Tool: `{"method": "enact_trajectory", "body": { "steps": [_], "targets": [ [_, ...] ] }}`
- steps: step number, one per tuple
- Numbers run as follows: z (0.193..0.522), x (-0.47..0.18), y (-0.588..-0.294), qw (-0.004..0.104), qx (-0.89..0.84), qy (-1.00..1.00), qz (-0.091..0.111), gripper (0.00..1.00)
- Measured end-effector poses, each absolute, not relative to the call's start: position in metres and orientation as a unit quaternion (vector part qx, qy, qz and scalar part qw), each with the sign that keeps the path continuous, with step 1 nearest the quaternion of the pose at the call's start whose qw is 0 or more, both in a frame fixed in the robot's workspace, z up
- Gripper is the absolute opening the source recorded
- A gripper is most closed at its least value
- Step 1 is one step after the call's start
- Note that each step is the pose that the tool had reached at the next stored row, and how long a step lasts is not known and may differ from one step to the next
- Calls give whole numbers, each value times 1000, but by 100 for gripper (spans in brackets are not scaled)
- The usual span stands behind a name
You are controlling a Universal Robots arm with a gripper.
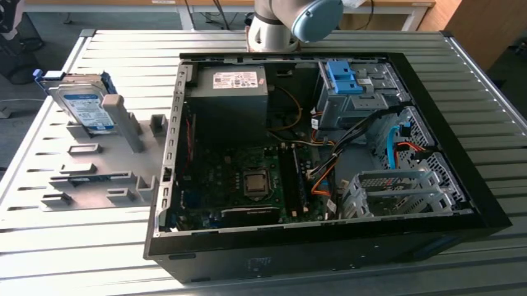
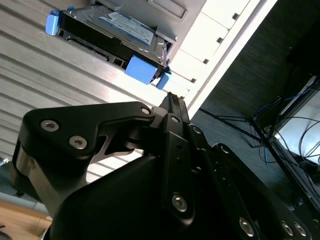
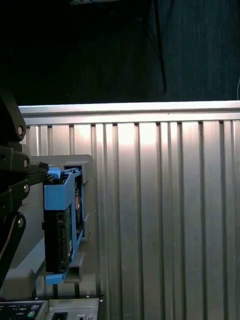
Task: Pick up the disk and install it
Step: 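Pick up the disk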
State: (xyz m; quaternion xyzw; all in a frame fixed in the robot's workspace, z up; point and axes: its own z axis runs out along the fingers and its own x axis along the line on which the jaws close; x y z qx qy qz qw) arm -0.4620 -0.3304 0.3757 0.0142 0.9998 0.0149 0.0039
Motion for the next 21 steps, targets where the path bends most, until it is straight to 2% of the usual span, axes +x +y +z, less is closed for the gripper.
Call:
{"method": "enact_trajectory", "body": {
  "steps": [21],
  "targets": [
    [375, -462, -330, 2, -122, 992, 15, 11]
  ]
}}
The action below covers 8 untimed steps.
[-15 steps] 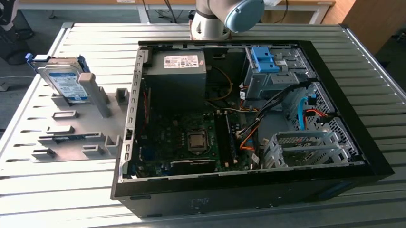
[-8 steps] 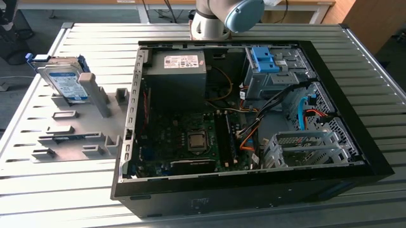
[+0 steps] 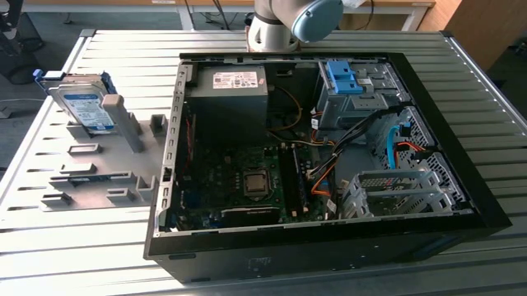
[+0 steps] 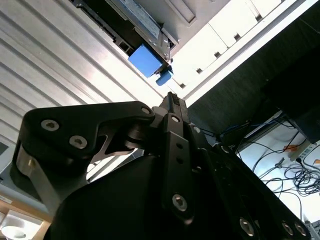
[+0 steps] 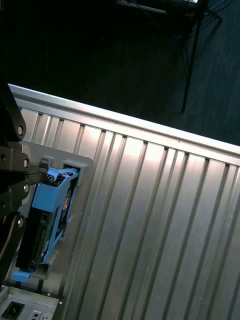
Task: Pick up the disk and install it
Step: 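Pick up the disk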
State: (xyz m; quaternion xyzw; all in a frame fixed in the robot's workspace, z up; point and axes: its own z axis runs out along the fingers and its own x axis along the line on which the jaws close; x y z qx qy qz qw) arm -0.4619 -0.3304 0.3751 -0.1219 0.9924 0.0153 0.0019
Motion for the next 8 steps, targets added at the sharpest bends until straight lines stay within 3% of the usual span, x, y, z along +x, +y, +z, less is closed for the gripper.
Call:
{"method": "enact_trajectory", "body": {
  "steps": [8],
  "targets": [
    [375, -462, -330, 2, -139, 990, 15, 11]
  ]
}}
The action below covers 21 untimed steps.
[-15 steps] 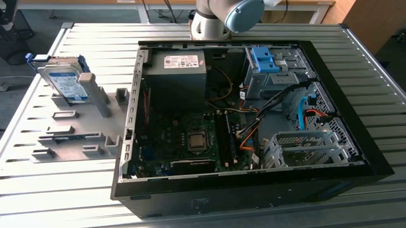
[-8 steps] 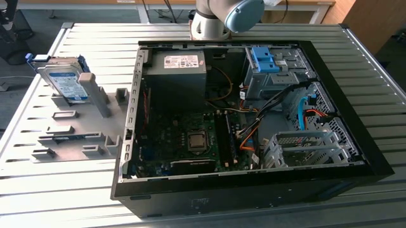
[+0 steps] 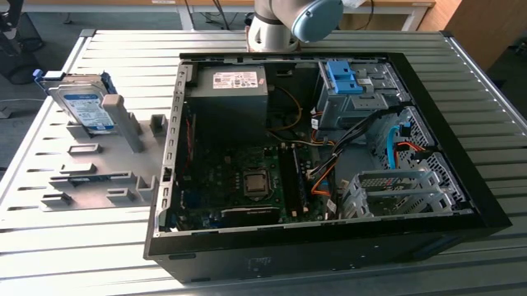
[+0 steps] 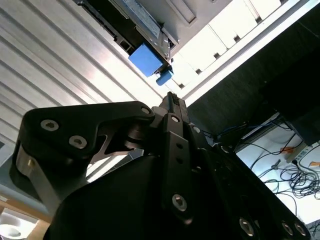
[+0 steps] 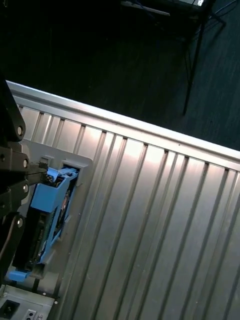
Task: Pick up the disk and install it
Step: 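Pick up the disk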
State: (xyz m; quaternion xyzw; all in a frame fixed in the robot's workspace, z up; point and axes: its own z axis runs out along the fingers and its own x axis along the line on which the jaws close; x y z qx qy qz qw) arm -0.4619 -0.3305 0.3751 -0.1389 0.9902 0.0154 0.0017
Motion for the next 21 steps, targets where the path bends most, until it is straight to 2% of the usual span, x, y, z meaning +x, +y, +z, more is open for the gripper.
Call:
{"method": "enact_trajectory", "body": {
  "steps": [10, 21],
  "targets": [
    [375, -462, -330, 0, -225, 974, 15, 11],
    [375, -462, -330, 0, -228, 974, 15, 11]
  ]
}}
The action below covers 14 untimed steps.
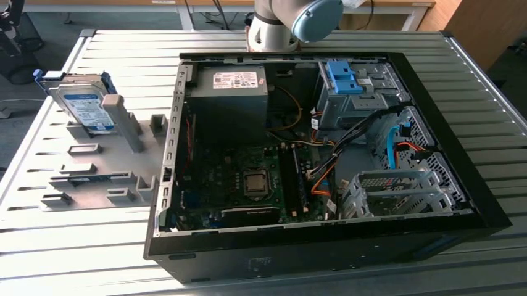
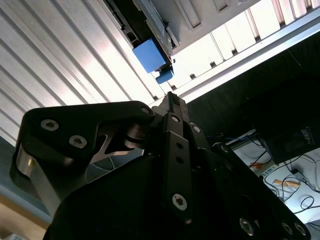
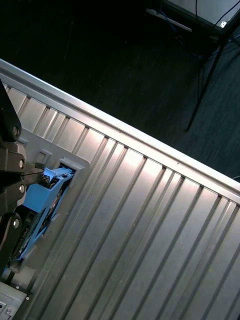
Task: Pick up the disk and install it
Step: 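Pick up the disk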
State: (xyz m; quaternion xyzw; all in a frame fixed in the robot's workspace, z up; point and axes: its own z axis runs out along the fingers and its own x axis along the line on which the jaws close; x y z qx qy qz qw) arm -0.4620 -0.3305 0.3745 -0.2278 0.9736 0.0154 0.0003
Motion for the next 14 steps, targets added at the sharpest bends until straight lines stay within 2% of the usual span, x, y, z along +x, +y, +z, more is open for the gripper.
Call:
{"method": "enact_trajectory", "body": {
  "steps": [14],
  "targets": [
    [374, -462, -331, -1, -305, 952, 15, 11]
  ]
}}
